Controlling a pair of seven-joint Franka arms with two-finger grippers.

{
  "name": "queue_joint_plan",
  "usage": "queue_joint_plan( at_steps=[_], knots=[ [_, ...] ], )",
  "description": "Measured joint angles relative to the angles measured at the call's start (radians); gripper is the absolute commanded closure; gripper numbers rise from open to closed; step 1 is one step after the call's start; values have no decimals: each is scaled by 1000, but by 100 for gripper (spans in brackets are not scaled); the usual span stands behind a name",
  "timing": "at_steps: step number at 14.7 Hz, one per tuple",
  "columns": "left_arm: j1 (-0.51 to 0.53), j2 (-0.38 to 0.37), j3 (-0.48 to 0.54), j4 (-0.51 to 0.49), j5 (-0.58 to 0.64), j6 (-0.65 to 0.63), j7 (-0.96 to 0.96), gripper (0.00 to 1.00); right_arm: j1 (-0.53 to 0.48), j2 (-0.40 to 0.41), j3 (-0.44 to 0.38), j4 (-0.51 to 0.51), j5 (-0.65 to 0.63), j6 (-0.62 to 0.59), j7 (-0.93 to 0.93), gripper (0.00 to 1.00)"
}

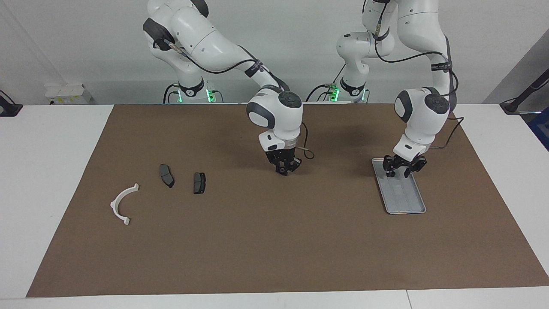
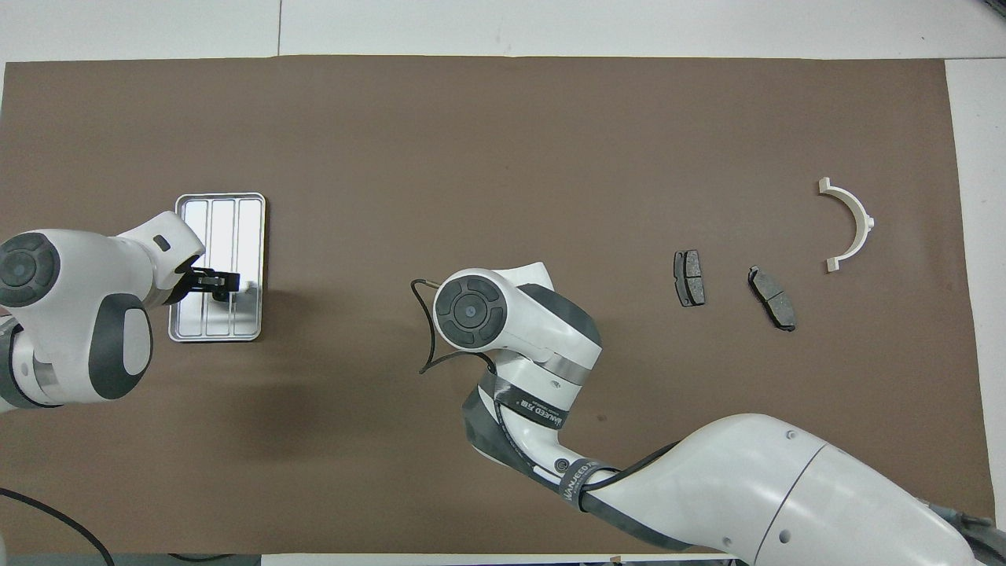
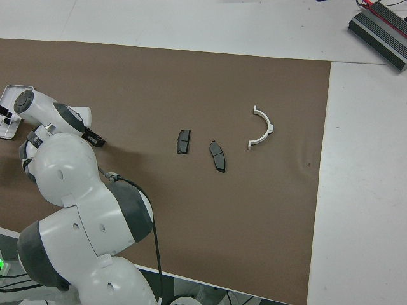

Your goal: Pick bearing gear from pile to tray

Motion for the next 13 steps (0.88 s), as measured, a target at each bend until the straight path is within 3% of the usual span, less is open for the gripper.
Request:
queue_joint_plan(
  at_steps=[1,2,3,4,5,13],
  knots=[
    [0,0,0,0,0,0,0,29,0,2,0,0,0,1,0,100],
    [0,0,0,0,0,0,0,29,-1,2,0,0,0,1,0,94],
    [0,0,0,0,0,0,0,29,-1,2,-1,0,0,1,0,56],
    [0,1,0,0,0,1,0,29,-2,2,-1,0,0,2,0,9],
    [0,2,0,0,0,4,0,29,-2,2,-1,0,0,2,0,0],
    [0,7,0,0,0,15,-3,29,-10,2,-3,29,-14,-13,0,0]
  ],
)
